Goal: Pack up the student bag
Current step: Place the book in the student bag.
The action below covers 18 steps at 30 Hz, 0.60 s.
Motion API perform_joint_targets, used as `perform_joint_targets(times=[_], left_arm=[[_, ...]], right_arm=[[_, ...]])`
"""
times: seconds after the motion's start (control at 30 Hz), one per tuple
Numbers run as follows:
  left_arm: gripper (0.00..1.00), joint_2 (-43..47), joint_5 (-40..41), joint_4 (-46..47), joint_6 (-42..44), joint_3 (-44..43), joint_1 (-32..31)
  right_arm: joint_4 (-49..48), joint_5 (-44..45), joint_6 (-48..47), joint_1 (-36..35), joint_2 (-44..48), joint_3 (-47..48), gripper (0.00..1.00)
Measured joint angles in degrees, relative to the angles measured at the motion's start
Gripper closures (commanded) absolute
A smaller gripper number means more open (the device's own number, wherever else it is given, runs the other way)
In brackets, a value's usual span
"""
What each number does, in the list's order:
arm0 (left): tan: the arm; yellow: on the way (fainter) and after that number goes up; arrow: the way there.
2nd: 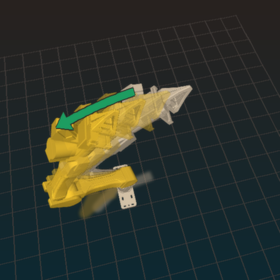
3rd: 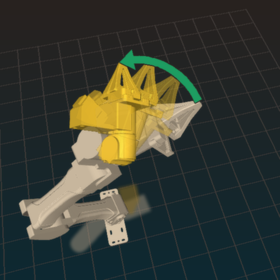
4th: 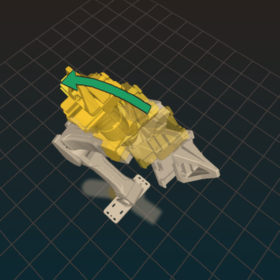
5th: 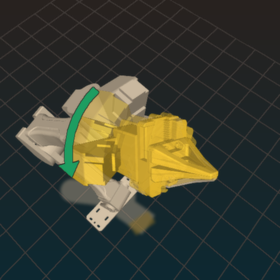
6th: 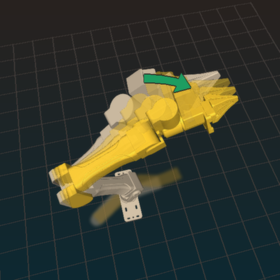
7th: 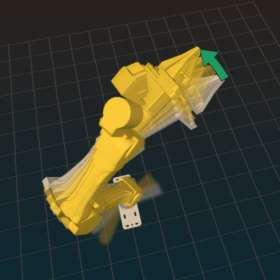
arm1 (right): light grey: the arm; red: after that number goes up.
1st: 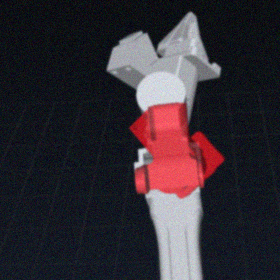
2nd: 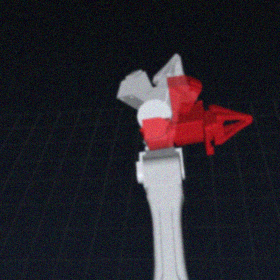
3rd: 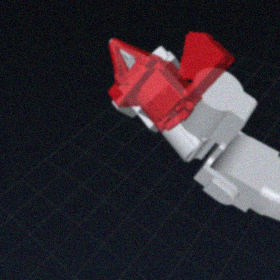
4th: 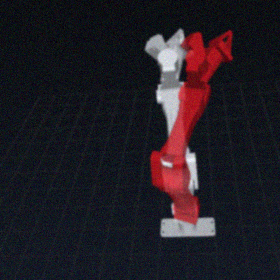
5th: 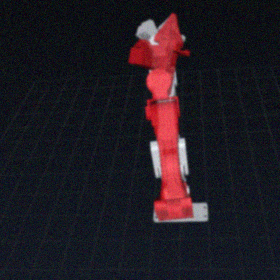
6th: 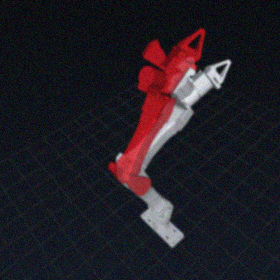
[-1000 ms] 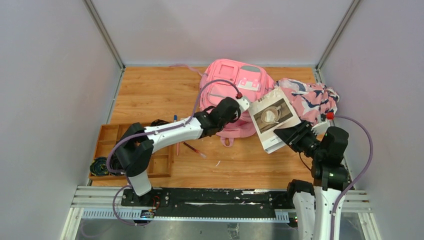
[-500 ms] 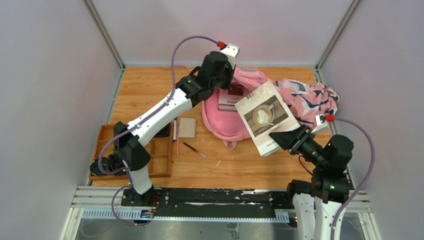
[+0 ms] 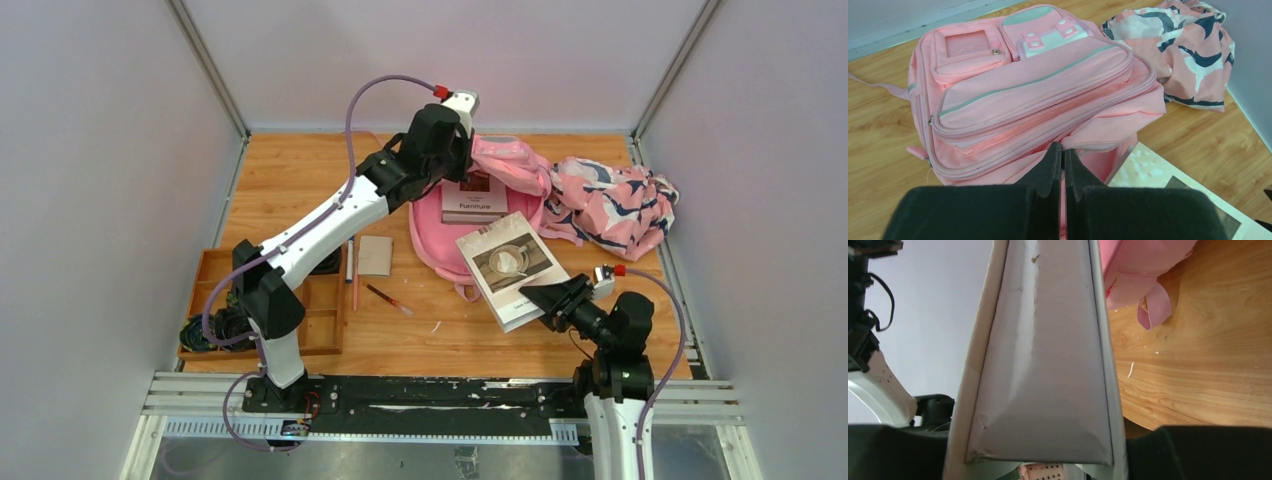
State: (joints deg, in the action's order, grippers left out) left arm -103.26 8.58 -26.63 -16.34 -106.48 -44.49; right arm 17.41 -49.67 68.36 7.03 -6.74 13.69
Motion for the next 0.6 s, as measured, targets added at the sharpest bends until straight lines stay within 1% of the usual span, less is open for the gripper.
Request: perform_joint_targets(times=[0.1, 0.27, 0.43, 0.5, 0.6], left_arm=[[1.0, 0.0, 1.1, -0.1, 1.1, 0.0, -0.9], [1.0, 0.0, 0.6, 0.0, 1.7, 0.0, -2.7], [1.0, 0.0, -0.3, 0.0, 2.4, 0.0, -3.3], [1.0, 0.0, -0.7, 0.0, 2.4, 0.0, -3.3], [1.0, 0.0, -1.1, 0.1, 2.4, 0.1, -3.3]], right_arm=[[-0.8, 2.8, 6.1, -1.8, 3.5, -3.0, 0.76], [-3.1, 7.5, 10.8, -4.2, 1.5, -2.8, 0.77], [-7.4, 14.1, 13.8, -8.4, -6.0, -1.9, 0.78], [-8.4, 16.4, 14.2, -9.9, -9.9, -0.1, 0.79], [-11.5, 19.3, 14.2, -11.3, -16.5, 3.8, 0.83]])
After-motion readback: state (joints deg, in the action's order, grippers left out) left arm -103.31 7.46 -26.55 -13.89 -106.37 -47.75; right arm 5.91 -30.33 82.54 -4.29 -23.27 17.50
